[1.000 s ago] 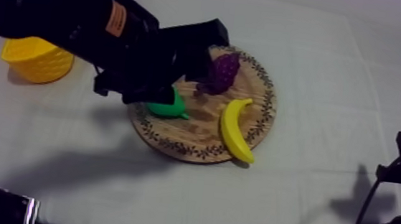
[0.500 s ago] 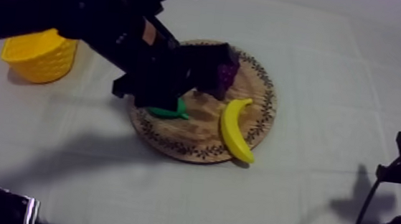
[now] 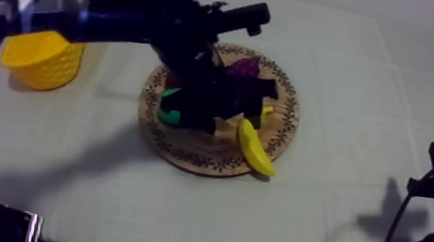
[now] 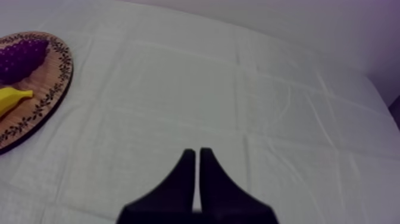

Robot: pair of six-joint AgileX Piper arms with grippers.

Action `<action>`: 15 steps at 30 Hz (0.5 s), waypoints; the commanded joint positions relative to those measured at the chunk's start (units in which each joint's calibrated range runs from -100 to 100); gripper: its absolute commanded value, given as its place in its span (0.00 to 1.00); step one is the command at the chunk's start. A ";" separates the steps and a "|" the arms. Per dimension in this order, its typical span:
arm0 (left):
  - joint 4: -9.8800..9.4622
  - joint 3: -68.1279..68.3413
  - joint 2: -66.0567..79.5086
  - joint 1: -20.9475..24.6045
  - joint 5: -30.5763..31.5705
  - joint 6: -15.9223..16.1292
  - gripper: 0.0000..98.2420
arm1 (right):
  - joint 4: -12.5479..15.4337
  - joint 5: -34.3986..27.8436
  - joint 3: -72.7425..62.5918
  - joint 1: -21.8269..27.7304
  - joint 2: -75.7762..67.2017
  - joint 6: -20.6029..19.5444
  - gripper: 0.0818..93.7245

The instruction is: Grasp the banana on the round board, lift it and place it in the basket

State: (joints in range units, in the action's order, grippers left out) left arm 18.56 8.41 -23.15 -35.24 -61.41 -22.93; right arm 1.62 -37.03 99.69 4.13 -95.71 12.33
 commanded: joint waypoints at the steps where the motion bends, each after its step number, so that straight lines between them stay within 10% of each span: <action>1: 0.14 -4.01 -4.39 0.02 -1.88 0.10 0.68 | 0.02 0.02 -0.03 0.01 -0.04 0.00 0.01; 15: -0.70 -24.03 -20.11 -0.23 -16.65 -0.73 0.64 | 0.02 0.02 -0.03 0.01 -0.04 0.00 0.01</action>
State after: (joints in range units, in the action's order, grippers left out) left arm 17.95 -13.52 -42.23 -35.47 -76.27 -23.48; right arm 1.62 -37.03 99.69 4.13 -95.71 12.33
